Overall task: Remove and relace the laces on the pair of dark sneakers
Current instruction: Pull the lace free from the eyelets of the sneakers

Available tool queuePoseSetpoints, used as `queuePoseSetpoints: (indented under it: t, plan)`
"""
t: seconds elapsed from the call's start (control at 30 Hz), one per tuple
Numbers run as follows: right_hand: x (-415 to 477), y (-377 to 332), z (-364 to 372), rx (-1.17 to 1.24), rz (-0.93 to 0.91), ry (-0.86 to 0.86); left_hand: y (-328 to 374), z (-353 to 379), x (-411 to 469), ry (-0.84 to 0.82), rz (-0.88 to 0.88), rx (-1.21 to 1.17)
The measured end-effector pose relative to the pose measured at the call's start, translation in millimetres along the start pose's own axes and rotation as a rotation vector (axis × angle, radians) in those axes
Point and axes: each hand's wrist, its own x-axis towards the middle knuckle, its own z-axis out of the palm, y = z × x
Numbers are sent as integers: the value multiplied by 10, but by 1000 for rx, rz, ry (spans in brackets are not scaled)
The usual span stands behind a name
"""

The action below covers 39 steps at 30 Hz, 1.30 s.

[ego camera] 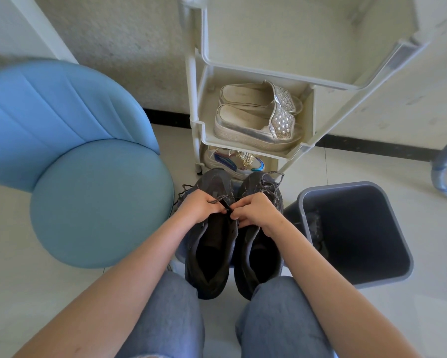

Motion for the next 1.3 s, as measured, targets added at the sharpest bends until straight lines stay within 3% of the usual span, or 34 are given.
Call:
queuePoseSetpoints:
  t: [0.37,0.5,0.7,0.8,0.87,0.97,1.07,1.13,1.17,1.23,1.3]
  plan:
    - [4,6,18,98,12,-8,-2,97,-23,49,-161,-228]
    - [14,64,14,223,8,-44,-14,104,-20,46,-103,-145]
    - [78,134,87,157,-7,-14,28,95,-45,19,10,39]
    - [92,137,134,155,-70,71,36,54,-51,5,43,64]
    - [76,94,123,108,-197,224,35,-26,-46,146,81,9]
    - [-16,-52,55,427,-322,284,-48,-197,-56,390,41,-8]
    - [-138,-206,-42,649,-480,398,-112,-285,-92,339,-82,62]
    - [-167,-244,-64,534,-570,488,-105,-309,-109,175,-161,206]
    - [-173,-247,-62,361,-580,506,-94,-308,-130,71,-192,282]
    - [-159,-200,-63,-290,-456,408,-81,-288,-173,-77,-226,375]
    - [-158,-118,-45,-858,-248,195,-88,-272,-193,-110,-234,401]
